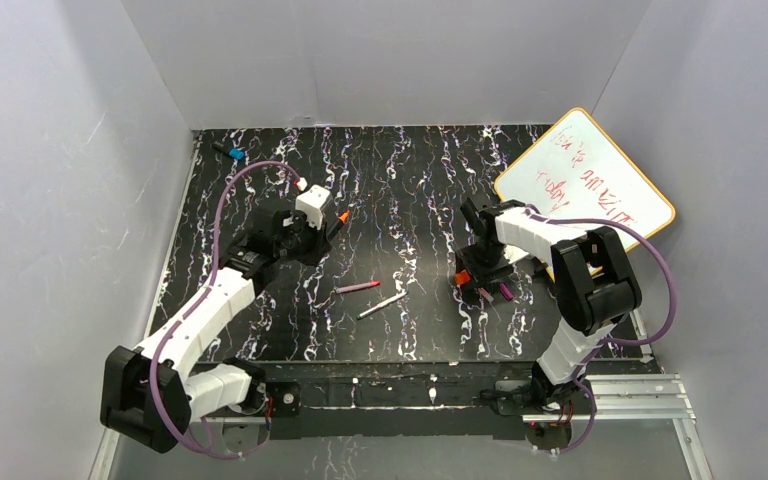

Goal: Insert the pens into the pen caps

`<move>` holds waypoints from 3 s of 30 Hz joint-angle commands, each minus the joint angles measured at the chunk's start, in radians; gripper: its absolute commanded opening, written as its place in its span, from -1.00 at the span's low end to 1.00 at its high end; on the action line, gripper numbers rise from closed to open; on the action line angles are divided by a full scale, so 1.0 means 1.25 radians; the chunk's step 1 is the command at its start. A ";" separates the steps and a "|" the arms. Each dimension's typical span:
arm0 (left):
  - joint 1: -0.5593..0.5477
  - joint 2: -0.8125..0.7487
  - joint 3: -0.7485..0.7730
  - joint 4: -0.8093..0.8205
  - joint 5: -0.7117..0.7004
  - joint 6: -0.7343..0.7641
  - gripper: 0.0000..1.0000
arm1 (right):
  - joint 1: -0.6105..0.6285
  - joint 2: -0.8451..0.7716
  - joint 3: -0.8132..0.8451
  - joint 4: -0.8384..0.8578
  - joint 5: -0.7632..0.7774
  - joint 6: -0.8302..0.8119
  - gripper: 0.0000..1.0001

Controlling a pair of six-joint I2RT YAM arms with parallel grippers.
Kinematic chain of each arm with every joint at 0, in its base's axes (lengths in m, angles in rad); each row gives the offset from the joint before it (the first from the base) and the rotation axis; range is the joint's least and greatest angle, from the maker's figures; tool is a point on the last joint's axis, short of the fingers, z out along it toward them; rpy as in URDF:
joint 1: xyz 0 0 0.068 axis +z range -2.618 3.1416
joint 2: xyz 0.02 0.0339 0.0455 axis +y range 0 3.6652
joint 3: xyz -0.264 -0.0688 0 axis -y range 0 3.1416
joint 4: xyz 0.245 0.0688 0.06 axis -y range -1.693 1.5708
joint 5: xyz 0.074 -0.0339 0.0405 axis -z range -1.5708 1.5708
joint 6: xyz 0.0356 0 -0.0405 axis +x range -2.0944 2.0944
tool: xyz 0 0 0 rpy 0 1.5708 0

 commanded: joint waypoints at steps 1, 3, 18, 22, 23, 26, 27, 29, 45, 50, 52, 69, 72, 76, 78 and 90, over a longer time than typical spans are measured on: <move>-0.006 0.001 0.030 -0.009 -0.003 0.010 -1.00 | -0.003 0.001 -0.016 -0.008 0.002 0.024 0.12; -0.006 0.003 0.030 -0.009 -0.002 0.010 -1.00 | -0.004 0.002 -0.020 -0.003 0.000 0.024 0.06; -0.017 0.020 0.024 -0.003 0.021 0.010 -1.00 | 0.028 -0.006 0.096 0.063 0.081 -0.094 -0.51; -0.035 0.025 0.019 0.005 0.100 0.024 -1.00 | 0.083 -0.027 0.183 0.125 0.179 -0.164 -0.50; -0.040 0.024 0.017 0.008 0.122 0.026 -1.00 | 0.092 -0.033 0.191 0.158 0.189 -0.185 -0.50; -0.050 0.028 0.012 0.018 0.152 0.026 -1.00 | 0.118 -0.050 0.194 0.276 0.203 -0.253 -0.55; -0.054 0.031 0.012 0.018 0.157 0.026 -1.00 | 0.128 -0.053 0.198 0.298 0.210 -0.281 -0.55; -0.062 0.038 0.012 0.017 0.163 0.026 -1.00 | 0.157 -0.052 0.217 0.324 0.234 -0.316 -0.56; -0.071 0.046 0.007 0.047 0.200 -0.018 -1.00 | 0.296 -0.082 0.198 0.499 0.253 -0.342 -0.57; -0.071 0.038 -0.003 0.077 0.195 -0.063 -1.00 | 0.315 -0.097 0.185 0.516 0.247 -0.335 -0.58; -0.071 0.032 -0.007 0.085 0.185 -0.076 -1.00 | 0.320 -0.101 0.179 0.518 0.243 -0.328 -0.58; -0.030 0.017 -0.026 0.155 0.184 -0.145 -1.00 | 0.353 -0.151 0.131 0.506 0.226 -0.291 -0.60; -0.029 0.018 -0.026 0.159 0.191 -0.146 -1.00 | 0.357 -0.151 0.131 0.512 0.228 -0.289 -0.61; -0.028 0.022 -0.027 0.161 0.195 -0.148 -1.00 | 0.358 -0.151 0.130 0.521 0.229 -0.290 -0.61; -0.028 0.023 -0.026 0.162 0.196 -0.148 -1.00 | 0.357 -0.151 0.129 0.526 0.224 -0.289 -0.61; -0.019 0.023 -0.027 0.186 0.215 -0.169 -1.00 | 0.359 -0.153 0.109 0.576 0.184 -0.271 -0.61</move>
